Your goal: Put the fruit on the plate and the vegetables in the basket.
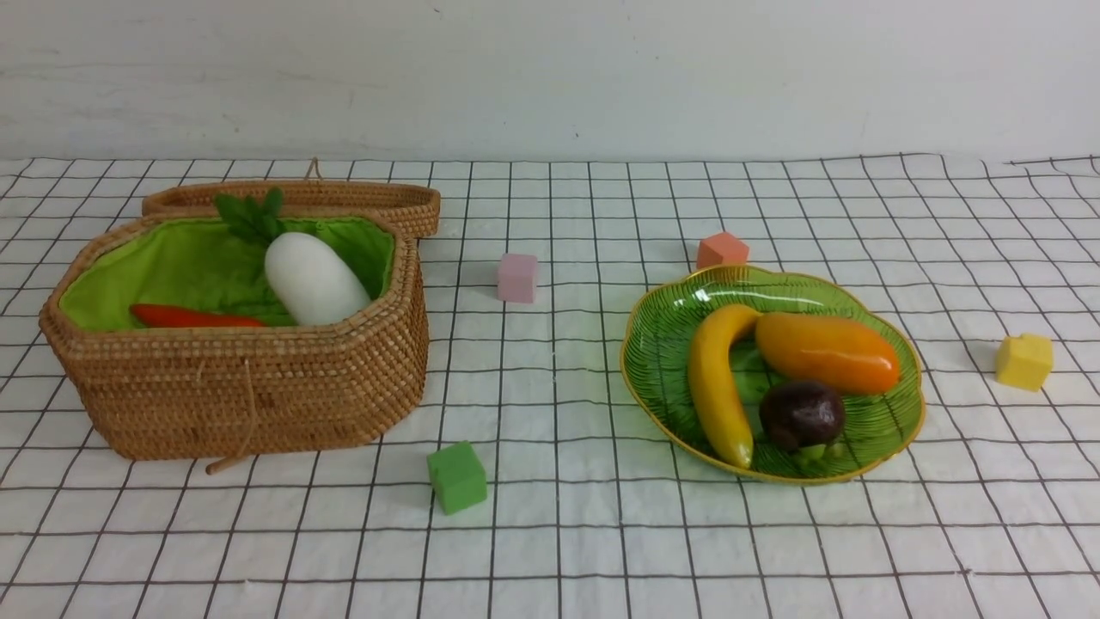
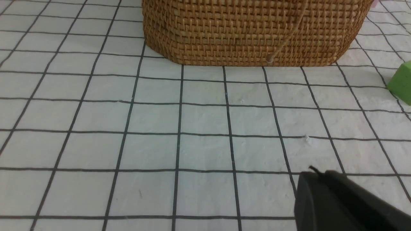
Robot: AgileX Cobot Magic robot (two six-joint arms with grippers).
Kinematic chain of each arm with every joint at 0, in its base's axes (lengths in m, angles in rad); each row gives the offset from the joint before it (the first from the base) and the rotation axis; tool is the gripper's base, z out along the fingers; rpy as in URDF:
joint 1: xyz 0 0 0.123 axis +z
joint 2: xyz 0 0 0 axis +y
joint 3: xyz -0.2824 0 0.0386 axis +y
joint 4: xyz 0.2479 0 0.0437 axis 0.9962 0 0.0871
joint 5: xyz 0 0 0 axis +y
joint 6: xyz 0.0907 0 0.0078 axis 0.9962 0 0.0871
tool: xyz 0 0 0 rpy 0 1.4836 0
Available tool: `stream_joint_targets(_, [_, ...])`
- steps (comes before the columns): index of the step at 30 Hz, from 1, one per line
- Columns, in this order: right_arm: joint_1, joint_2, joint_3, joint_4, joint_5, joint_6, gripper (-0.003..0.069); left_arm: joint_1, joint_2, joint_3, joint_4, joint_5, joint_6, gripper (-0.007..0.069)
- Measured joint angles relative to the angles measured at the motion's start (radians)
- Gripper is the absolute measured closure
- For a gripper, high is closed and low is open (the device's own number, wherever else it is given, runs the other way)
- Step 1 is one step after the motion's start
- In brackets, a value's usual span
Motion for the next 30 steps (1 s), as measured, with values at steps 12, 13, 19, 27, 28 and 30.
stream_joint_targets(12, [0.0, 0.0, 0.0, 0.0, 0.0, 0.0, 0.0416, 0.0, 0.0, 0.0, 0.0, 0.0, 0.0, 0.0589])
stream_joint_targets(13, [0.0, 0.0, 0.0, 0.0, 0.0, 0.0, 0.0416, 0.0, 0.0, 0.0, 0.0, 0.0, 0.0, 0.0589])
stream_joint_targets(19, [0.0, 0.0, 0.0, 0.0, 0.0, 0.0, 0.0416, 0.0, 0.0, 0.0, 0.0, 0.0, 0.0, 0.0585])
stream_joint_targets(27, [0.0, 0.0, 0.0, 0.0, 0.0, 0.0, 0.0416, 0.0, 0.0, 0.0, 0.0, 0.0, 0.0, 0.0577])
stream_joint_targets(28, [0.0, 0.0, 0.0, 0.0, 0.0, 0.0, 0.0416, 0.0, 0.0, 0.0, 0.0, 0.0, 0.0, 0.0577])
stream_joint_targets(30, [0.0, 0.0, 0.0, 0.0, 0.0, 0.0, 0.0416, 0.0, 0.0, 0.0, 0.0, 0.0, 0.0, 0.0575])
